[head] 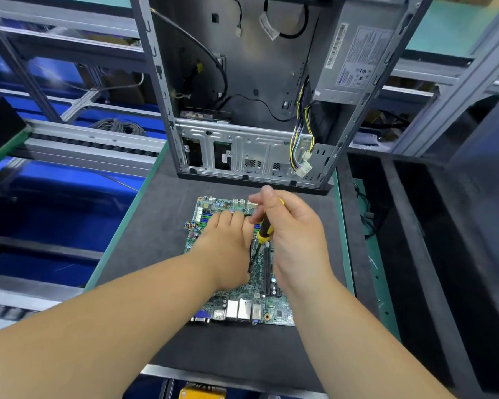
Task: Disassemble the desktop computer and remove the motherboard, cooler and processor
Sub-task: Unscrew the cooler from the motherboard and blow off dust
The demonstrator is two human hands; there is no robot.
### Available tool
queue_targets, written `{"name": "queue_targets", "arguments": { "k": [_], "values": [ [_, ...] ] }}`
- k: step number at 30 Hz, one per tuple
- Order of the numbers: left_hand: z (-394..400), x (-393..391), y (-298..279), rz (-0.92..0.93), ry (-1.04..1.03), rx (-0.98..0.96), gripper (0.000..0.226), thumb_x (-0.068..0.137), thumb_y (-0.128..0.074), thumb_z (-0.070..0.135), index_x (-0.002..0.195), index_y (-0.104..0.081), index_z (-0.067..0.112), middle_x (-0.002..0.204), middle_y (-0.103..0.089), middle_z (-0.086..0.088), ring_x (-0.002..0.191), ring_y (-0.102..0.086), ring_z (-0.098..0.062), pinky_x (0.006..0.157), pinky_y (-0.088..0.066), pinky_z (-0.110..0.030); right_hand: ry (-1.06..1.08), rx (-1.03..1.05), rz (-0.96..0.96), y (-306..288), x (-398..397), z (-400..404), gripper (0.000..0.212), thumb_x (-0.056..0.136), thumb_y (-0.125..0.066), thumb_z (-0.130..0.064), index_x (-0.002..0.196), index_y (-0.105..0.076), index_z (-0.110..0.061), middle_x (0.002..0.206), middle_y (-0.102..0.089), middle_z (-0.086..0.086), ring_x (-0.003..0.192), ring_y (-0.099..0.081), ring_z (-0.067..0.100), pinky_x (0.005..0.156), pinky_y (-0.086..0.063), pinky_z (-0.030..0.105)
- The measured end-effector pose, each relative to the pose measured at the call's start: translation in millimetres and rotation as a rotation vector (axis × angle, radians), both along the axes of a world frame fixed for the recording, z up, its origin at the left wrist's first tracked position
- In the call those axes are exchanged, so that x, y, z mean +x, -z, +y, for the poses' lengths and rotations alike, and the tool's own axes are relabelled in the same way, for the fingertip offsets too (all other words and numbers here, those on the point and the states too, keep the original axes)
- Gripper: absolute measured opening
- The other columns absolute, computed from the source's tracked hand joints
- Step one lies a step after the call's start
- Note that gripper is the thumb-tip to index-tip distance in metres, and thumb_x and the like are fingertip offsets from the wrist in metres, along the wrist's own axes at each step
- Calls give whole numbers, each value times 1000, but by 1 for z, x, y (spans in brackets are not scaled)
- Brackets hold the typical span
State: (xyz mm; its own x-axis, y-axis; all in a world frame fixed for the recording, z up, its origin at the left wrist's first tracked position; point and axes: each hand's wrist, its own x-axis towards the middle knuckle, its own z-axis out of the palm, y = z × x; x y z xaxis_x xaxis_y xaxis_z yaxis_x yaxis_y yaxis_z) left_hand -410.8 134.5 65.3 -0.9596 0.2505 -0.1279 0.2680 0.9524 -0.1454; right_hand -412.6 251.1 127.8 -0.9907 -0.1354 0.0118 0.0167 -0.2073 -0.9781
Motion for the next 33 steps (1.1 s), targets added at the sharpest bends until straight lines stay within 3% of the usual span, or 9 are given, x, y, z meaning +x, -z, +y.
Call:
{"name": "queue_targets", "arguments": {
  "k": [2,7,10,13,18,21,25,28,33],
  "values": [
    [3,0,-1,-1,-11,-17,71,78,-50,51,133,-31,11,120,-33,-11,106,-31,-31,99,-28,-44,-10,-8,15,3,5,-6,35,89,-54,-45,69,-65,-19,58,-47,0,58,-45,10,56,-41,14],
    [6,-1,0,-16,-49,-31,66,78,-53,45,129,-31,10,114,-31,-10,103,-30,-29,96,-29,-43,-156,-214,13,5,-11,3,35,86,-40,-16,52,-41,-15,47,-30,-2,44,-24,14,45,-22,23],
    [5,-2,0,-23,-32,-34,68,76,-56,52,126,-32,12,113,-29,-6,103,-27,-28,97,-27,-42,-435,-244,-31,-2,-27,11,34,82,-36,-14,48,-39,-14,43,-25,-3,41,-18,10,45,-11,26],
    [3,-1,-4,-54,-14,-34,76,78,-54,59,133,-32,12,117,-28,-5,107,-26,-28,101,-26,-43,-529,-132,-29,-6,-29,13,29,86,-37,-17,59,-43,-11,45,-27,1,44,-21,13,48,-11,35],
    [-7,-2,-19,-152,18,-9,113,63,-50,86,147,-25,14,139,-29,-10,130,-22,-33,116,-15,-48,-385,80,7,-8,-13,12,30,91,-56,-33,79,-54,-5,67,-57,7,69,-54,23,72,-42,34],
    [-18,4,-22,-93,-33,49,116,55,-50,90,144,-24,21,136,-31,-8,130,-24,-33,117,-12,-48,-296,94,1,-7,-9,13,30,90,-56,-42,77,-65,-16,68,-63,4,66,-59,17,66,-48,25],
    [-19,9,-12,-69,-128,115,104,59,-57,80,137,-25,20,126,-35,-2,119,-33,-26,100,-38,-43,-170,47,18,1,-6,7,39,98,-36,-35,67,-50,-16,56,-41,-2,54,-38,15,55,-37,24],
    [-13,5,-8,-69,-124,88,88,59,-59,68,125,-28,18,118,-34,-5,110,-32,-26,94,-39,-42,-94,-132,-9,6,-11,7,37,91,-34,-24,56,-43,-17,49,-30,-2,48,-25,17,50,-24,29],
    [-11,2,-5,-67,-115,52,78,62,-58,65,117,-32,17,112,-33,-8,103,-31,-27,91,-39,-44,-274,-137,126,12,-11,3,33,81,-36,-17,50,-43,-21,46,-35,-7,43,-30,11,48,-24,20]
  ]
}}
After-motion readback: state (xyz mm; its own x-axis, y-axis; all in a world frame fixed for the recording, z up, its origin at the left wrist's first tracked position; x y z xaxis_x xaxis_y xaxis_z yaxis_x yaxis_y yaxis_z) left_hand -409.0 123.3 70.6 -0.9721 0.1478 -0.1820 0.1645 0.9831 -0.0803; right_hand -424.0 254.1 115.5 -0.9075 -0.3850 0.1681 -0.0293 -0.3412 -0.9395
